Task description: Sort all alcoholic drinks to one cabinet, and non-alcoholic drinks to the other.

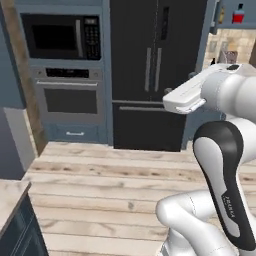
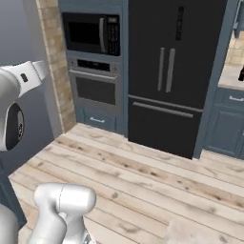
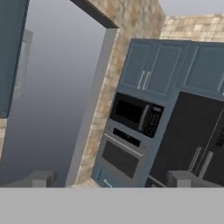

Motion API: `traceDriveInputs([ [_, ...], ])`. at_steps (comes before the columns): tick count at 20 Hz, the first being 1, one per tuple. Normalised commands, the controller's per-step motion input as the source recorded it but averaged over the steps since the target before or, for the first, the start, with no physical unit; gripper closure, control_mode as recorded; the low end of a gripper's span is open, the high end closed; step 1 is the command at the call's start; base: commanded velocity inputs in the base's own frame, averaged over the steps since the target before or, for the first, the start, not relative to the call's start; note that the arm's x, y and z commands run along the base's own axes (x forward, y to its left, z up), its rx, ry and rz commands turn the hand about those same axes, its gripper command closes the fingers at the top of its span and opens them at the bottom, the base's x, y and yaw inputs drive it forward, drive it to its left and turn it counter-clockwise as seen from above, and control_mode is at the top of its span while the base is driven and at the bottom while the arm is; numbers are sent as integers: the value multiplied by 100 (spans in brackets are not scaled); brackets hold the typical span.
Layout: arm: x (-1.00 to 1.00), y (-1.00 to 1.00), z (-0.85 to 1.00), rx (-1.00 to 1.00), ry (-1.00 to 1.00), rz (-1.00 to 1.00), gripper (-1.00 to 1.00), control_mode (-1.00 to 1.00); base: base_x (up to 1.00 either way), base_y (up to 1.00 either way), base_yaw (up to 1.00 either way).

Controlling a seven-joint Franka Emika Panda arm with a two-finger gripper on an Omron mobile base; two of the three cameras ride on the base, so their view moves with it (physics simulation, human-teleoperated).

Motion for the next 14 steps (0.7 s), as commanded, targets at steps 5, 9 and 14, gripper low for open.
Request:
traceDriveInputs([
  [5, 0, 0, 0, 0, 0, 0, -100, 100, 0, -24, -50],
  [9, 0, 0, 0, 0, 0, 0, -100, 100, 3, -21, -48],
  [14, 0, 0, 0, 0, 0, 0, -100, 100, 27, -6, -41],
])
